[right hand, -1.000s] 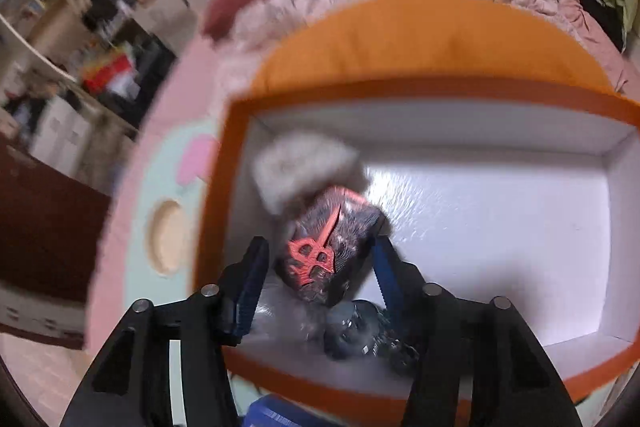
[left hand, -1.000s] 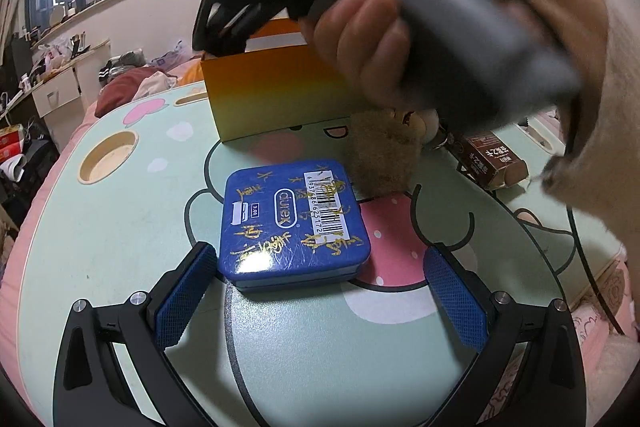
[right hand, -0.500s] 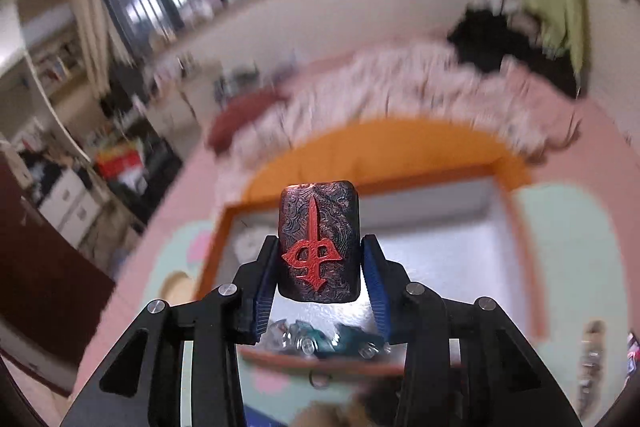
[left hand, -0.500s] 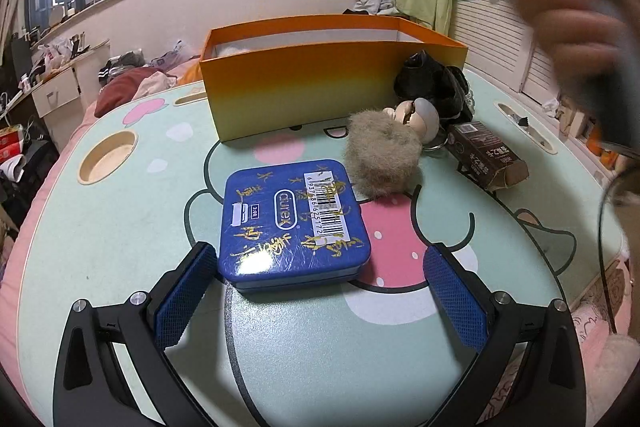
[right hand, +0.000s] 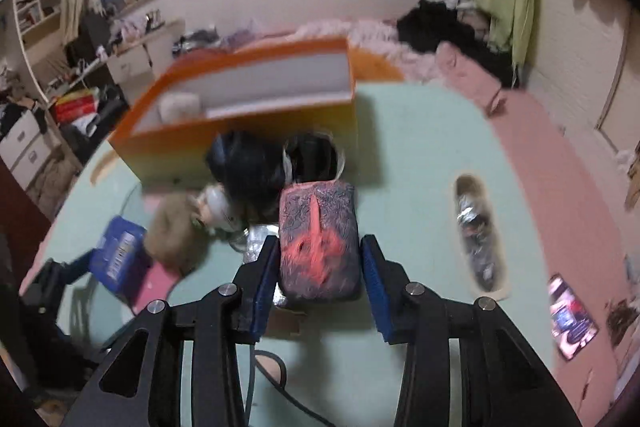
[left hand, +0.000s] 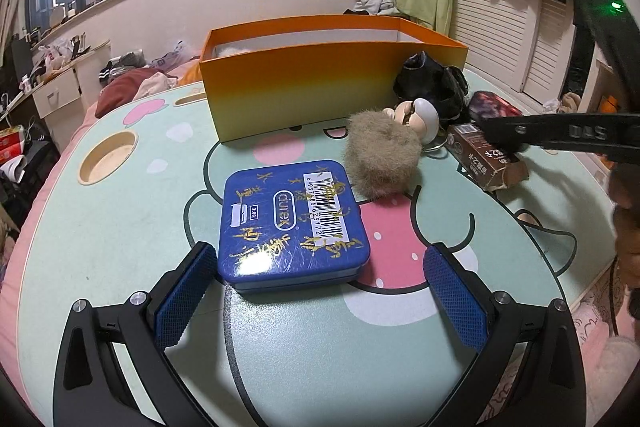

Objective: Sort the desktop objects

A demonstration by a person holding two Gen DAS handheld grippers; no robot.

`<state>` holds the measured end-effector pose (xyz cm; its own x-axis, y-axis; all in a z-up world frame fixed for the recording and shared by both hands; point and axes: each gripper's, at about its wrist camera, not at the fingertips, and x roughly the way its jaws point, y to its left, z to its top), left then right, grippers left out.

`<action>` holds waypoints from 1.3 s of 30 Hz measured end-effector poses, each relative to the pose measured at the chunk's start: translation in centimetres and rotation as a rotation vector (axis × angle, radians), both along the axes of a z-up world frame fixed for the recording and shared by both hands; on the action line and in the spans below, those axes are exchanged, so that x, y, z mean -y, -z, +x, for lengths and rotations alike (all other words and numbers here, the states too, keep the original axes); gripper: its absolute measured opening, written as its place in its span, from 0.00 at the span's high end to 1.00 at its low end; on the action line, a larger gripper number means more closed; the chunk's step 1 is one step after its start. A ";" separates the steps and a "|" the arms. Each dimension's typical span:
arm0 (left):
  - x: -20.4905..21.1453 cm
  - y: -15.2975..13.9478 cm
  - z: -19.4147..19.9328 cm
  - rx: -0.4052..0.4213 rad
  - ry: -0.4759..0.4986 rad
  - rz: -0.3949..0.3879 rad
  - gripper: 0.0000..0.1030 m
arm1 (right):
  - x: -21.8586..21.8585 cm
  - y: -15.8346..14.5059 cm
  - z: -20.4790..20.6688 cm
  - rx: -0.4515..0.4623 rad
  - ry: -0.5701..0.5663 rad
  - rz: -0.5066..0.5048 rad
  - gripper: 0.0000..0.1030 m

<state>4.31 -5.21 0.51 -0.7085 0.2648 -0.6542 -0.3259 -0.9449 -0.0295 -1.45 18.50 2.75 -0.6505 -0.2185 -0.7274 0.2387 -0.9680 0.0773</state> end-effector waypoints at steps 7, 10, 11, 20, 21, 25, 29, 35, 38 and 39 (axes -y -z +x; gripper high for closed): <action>-0.1 0.0 0.0 0.000 0.000 0.002 0.00 | 0.4 -1.1 0.1 -0.128 -0.014 -0.115 0.40; -0.1 -0.1 0.0 0.001 0.001 0.002 0.00 | -0.2 -1.2 2.3 -0.180 -0.047 -0.110 0.29; -0.1 -0.1 0.0 0.000 0.001 0.002 0.00 | -0.2 -1.2 2.9 -0.190 -0.058 -0.086 0.29; 0.0 0.0 0.0 -0.001 0.004 0.000 0.00 | 0.5 3.6 7.0 -0.183 -0.106 0.116 0.11; -0.1 0.0 0.1 -0.002 0.005 -0.003 0.00 | 0.2 3.9 6.5 -0.164 -0.080 0.100 0.02; -0.2 -0.1 0.1 -0.003 0.005 -0.002 0.00 | -0.1 4.3 6.1 -0.160 -0.074 0.101 0.00; -0.2 -0.1 0.1 -0.003 0.006 -0.001 0.00 | 0.1 4.2 6.1 -0.171 -0.085 0.097 0.00; -0.1 0.0 0.1 -0.003 0.007 -0.001 0.00 | 0.4 4.0 6.4 -0.186 -0.102 0.094 0.00; -0.2 0.0 0.2 -0.003 0.007 -0.001 0.00 | 0.5 4.0 6.5 -0.189 -0.106 0.092 0.00; -0.2 0.0 0.1 -0.003 0.008 -0.001 0.00 | 0.6 4.0 6.5 -0.189 -0.105 0.093 0.00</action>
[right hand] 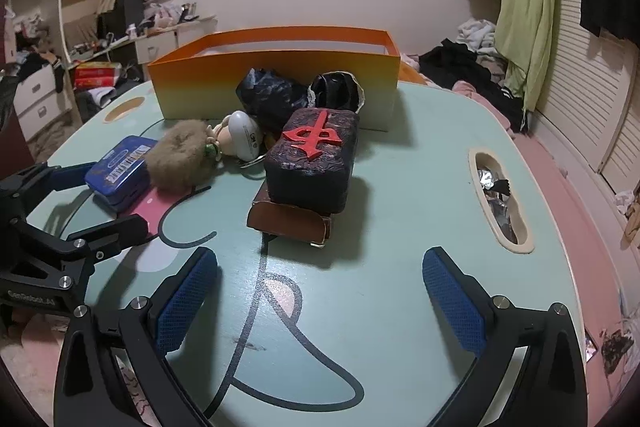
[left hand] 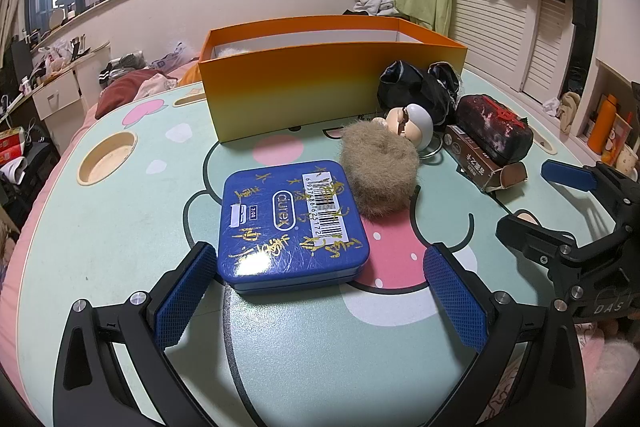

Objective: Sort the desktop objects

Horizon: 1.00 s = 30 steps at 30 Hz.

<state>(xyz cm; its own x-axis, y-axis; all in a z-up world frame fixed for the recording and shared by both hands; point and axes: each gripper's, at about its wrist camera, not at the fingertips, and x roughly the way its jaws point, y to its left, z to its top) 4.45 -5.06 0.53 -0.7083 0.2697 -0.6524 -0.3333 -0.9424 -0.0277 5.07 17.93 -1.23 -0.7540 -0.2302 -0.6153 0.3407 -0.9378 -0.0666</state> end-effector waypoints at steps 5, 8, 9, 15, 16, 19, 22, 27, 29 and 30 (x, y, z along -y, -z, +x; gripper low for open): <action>0.0 0.0 0.0 0.000 0.001 0.000 0.00 | 0.0 0.0 0.0 0.000 0.000 0.000 0.00; 0.0 0.0 0.0 0.000 0.001 0.000 0.00 | 0.1 0.0 0.0 -0.001 -0.001 -0.002 0.00; 0.0 0.0 0.0 0.000 0.002 0.000 0.00 | 0.1 0.0 0.0 -0.001 -0.001 -0.002 0.00; 0.0 0.1 0.0 0.000 0.003 0.000 0.00 | 0.1 0.0 0.0 -0.001 -0.001 -0.002 0.00; 0.0 0.1 0.0 0.000 0.004 0.000 0.00 | 0.1 0.0 0.0 -0.001 -0.001 -0.002 0.00; 0.0 0.1 0.0 0.007 0.019 -0.004 0.00 | 0.1 0.0 0.0 -0.001 -0.001 -0.002 0.00; 0.2 -0.6 0.1 0.012 0.039 0.006 0.05 | 0.1 0.0 0.0 -0.001 -0.001 -0.003 0.00; 2.1 -4.9 -0.4 -0.035 0.046 0.104 0.23 | 0.2 0.0 0.0 -0.001 0.000 -0.002 0.00; 2.6 -7.6 -1.2 -0.090 0.037 0.117 0.37 | 0.2 0.0 0.0 -0.001 0.000 -0.002 0.00; 2.6 -8.5 -1.7 -0.107 0.025 0.102 0.47 | 0.2 0.0 0.0 -0.001 -0.001 -0.002 0.00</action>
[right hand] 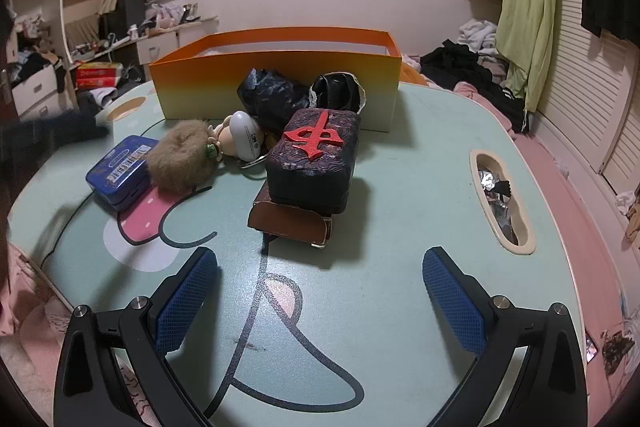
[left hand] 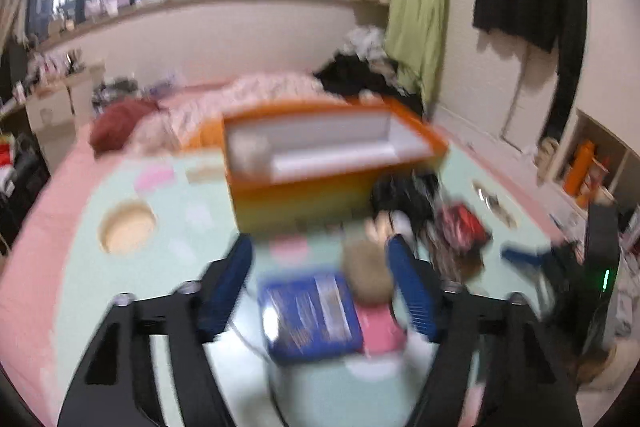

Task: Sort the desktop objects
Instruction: 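Reach the left gripper into the orange box and grasp the white pompom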

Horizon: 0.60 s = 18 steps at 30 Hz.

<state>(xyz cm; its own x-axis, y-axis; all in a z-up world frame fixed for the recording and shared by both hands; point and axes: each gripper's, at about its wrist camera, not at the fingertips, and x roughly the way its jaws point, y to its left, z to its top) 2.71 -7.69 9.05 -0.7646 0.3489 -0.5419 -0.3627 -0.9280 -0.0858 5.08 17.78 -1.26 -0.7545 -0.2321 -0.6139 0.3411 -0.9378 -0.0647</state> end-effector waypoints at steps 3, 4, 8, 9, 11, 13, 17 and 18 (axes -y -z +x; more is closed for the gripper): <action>0.1 -2.9 -3.5 0.011 -0.007 -0.036 0.83 | 0.0 0.0 0.0 0.000 -0.001 -0.001 0.00; 0.2 -3.4 -4.8 0.033 0.000 -0.026 0.83 | 0.1 0.0 0.0 -0.001 -0.001 0.000 0.00; -0.1 -2.9 -11.6 0.248 -0.021 -0.060 0.75 | 0.3 -0.1 -0.1 -0.001 -0.002 0.001 0.00; -0.4 -2.5 -12.7 0.286 -0.043 -0.081 0.74 | 0.3 -0.1 -0.1 -0.001 -0.003 0.000 0.00; -1.3 -1.9 -15.1 0.293 -0.089 -0.141 0.74 | 0.2 -0.1 -0.1 -0.001 -0.003 0.000 0.00; -2.3 -1.2 -16.2 0.292 -0.106 -0.178 0.71 | 0.3 -0.1 -0.1 -0.001 -0.003 0.000 0.00; -4.9 -0.1 -18.6 0.301 -0.121 -0.262 0.54 | 0.3 -0.1 -0.1 -0.001 -0.003 0.000 0.00; -5.8 0.1 -19.1 0.276 -0.150 -0.330 0.54 | 0.3 -0.1 0.0 -0.001 -0.003 -0.001 0.00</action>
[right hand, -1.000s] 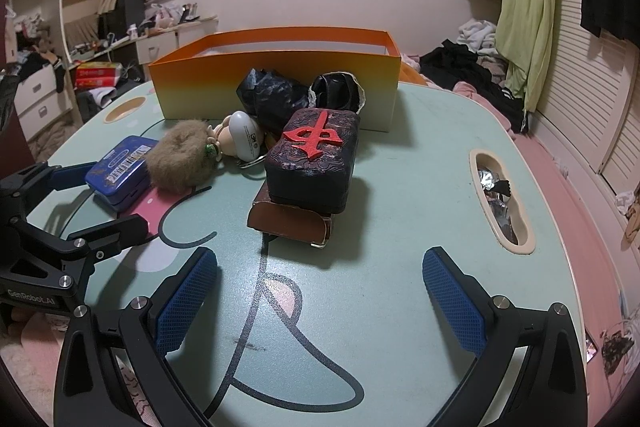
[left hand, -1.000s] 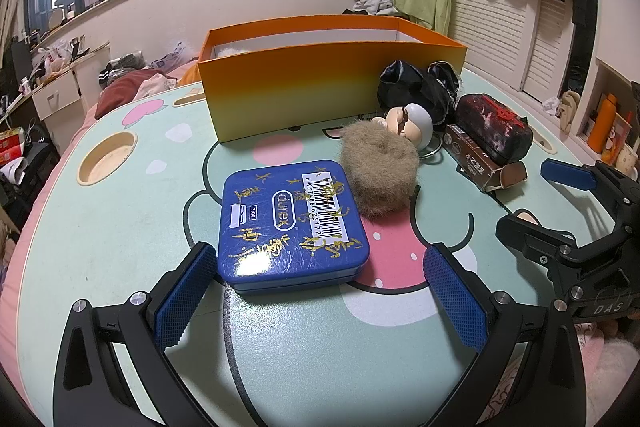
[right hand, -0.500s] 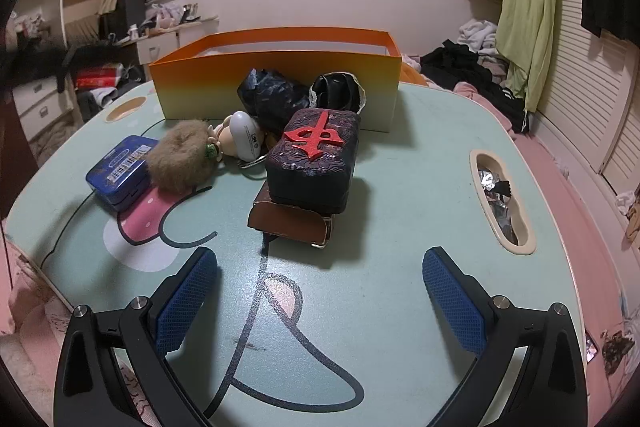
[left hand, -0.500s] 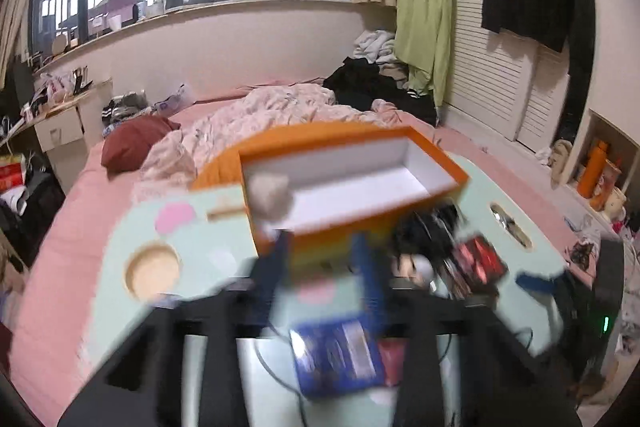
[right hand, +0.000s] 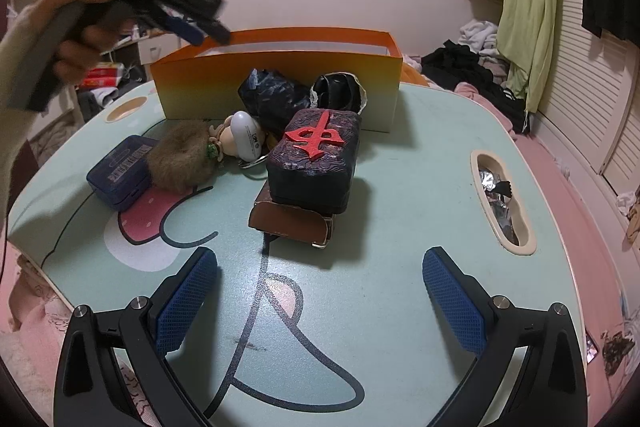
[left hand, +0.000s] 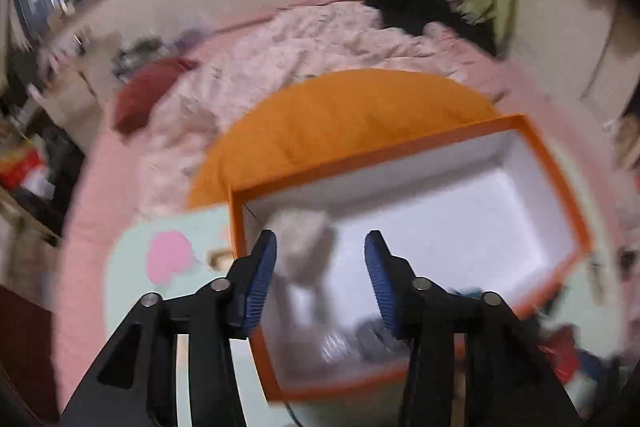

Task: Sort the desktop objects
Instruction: 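Reach the left gripper into the orange box and grasp the white pompom, then carry the white pompom out and set it behind the blue tin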

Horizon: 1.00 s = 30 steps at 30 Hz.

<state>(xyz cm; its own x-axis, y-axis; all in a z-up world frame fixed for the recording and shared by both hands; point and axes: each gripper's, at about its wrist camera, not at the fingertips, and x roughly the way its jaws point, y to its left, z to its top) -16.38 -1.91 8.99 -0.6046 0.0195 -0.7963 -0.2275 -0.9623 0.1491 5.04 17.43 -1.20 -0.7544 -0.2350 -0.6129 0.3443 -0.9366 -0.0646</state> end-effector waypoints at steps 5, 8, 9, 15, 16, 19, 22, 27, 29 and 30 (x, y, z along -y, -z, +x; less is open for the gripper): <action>-2.0 1.9 -1.9 0.039 -0.023 -0.210 0.53 | 0.0 0.0 0.0 0.000 0.002 0.000 0.00; -2.9 3.3 -2.8 0.101 0.010 -0.292 0.53 | 0.1 0.0 0.0 0.000 0.002 0.001 0.00; -3.2 3.6 -3.0 0.114 0.014 -0.314 0.53 | 0.1 0.0 -0.1 0.000 0.000 0.001 0.00; -3.6 4.9 -3.7 0.138 0.051 -0.327 0.72 | 0.3 0.0 -0.1 0.000 -0.002 0.000 0.00; -3.5 4.8 -3.8 0.152 0.065 -0.299 0.75 | 0.4 0.0 -0.1 0.000 -0.003 0.000 0.00; -2.6 4.5 -3.4 0.138 0.088 -0.229 0.76 | 0.4 0.0 -0.1 0.000 -0.002 0.000 0.00; -1.6 2.8 -2.1 0.097 0.101 -0.122 0.77 | 0.4 0.0 -0.1 0.000 -0.002 0.000 0.00; 0.5 -2.6 3.6 0.006 0.201 0.191 0.77 | 0.3 0.0 -0.1 0.000 -0.003 0.000 0.00; 0.9 -3.5 6.1 -0.002 0.259 0.272 0.76 | 0.5 0.0 -0.1 -0.001 -0.003 0.000 0.00; 1.2 -3.6 7.6 0.001 0.295 0.320 0.76 | 0.5 0.0 -0.1 -0.001 -0.003 0.000 0.00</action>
<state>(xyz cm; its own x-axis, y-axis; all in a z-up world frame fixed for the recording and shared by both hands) -8.80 -3.14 12.62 -0.5356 0.4371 -0.7225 -0.4993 -0.8540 -0.1465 4.93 16.98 -1.21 -0.7540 -0.2372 -0.6125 0.3469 -0.9357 -0.0647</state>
